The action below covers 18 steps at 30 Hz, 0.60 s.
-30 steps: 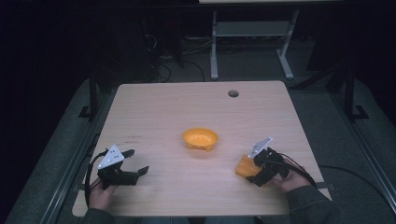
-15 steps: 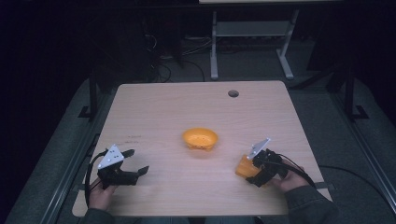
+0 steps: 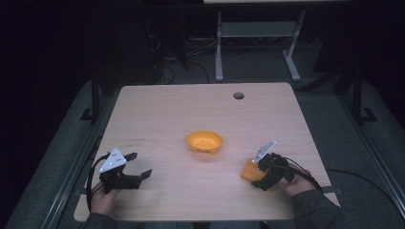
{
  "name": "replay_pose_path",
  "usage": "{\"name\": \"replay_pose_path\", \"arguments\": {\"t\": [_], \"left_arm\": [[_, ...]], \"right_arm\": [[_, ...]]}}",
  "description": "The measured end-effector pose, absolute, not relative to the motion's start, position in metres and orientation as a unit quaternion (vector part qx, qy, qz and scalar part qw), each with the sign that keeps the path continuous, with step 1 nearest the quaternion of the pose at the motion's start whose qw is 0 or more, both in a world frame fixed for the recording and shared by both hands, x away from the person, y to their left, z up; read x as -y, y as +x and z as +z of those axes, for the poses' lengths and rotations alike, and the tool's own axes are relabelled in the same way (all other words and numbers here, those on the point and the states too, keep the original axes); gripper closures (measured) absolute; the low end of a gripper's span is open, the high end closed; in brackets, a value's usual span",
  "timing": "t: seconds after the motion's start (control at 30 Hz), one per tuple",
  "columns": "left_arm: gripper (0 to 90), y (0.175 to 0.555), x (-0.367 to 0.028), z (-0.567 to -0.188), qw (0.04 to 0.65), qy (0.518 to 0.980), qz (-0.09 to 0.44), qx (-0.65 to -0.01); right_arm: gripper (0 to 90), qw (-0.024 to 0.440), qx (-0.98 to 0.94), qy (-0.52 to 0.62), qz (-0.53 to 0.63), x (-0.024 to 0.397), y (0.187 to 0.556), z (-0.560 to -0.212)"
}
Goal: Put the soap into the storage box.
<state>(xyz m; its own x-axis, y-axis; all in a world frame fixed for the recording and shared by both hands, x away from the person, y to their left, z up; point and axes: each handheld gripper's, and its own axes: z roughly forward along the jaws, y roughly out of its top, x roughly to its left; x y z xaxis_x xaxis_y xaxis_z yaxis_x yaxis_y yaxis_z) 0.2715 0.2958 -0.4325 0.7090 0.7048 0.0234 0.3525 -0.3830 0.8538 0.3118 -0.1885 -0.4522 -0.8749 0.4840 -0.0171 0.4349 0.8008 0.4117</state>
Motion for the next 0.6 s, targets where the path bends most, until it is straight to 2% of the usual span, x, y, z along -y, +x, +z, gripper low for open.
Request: {"name": "replay_pose_path", "arguments": {"t": [0.6], "left_arm": [[14.1, 0.272, -0.297, -0.432, 0.452, 0.804, 0.200, -0.332]], "right_arm": [[20.6, 0.064, -0.944, 0.240, 0.219, 0.188, 0.311, -0.440]]}}
